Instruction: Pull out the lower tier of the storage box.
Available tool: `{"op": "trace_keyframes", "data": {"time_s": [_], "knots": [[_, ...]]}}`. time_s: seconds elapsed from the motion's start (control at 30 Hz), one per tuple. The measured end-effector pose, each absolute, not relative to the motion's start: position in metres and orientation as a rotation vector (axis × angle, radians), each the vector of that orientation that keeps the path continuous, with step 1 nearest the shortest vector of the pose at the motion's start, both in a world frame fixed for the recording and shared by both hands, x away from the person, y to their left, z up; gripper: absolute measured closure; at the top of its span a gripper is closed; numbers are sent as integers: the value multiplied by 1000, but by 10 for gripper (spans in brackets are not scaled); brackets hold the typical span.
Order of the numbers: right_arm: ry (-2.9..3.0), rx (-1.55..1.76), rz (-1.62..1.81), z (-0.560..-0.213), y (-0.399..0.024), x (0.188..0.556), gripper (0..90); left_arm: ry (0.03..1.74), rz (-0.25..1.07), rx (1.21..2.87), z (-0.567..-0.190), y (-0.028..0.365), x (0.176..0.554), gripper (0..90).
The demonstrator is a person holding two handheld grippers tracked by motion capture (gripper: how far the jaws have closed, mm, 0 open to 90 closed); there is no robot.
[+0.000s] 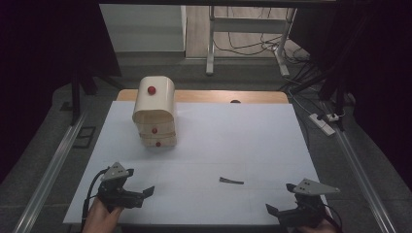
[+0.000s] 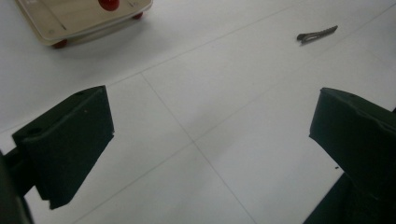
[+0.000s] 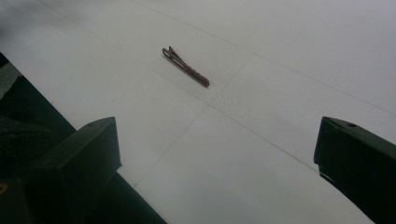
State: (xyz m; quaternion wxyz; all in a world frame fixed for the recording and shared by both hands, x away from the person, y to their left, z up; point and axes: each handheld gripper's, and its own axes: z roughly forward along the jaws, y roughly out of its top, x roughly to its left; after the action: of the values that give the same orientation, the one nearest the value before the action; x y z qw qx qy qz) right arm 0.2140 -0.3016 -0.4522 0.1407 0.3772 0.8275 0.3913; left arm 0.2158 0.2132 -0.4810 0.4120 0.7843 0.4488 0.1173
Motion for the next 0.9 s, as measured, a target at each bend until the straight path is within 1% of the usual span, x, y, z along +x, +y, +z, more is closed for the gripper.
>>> {"op": "trace_keyframes", "data": {"time_s": [0.33, 0.7, 0.9], "knots": [[2397, 1096, 1143, -452, -302, 214, 0, 1156, 304, 1983, -483, 206, 230, 6], [2412, 1081, 1156, -452, -302, 215, 0, 1213, 375, 1974, -485, 202, 249, 1], [2417, 1078, 1179, -452, -303, 215, 0, 1254, 391, 1955, -485, 201, 257, 1]]}}
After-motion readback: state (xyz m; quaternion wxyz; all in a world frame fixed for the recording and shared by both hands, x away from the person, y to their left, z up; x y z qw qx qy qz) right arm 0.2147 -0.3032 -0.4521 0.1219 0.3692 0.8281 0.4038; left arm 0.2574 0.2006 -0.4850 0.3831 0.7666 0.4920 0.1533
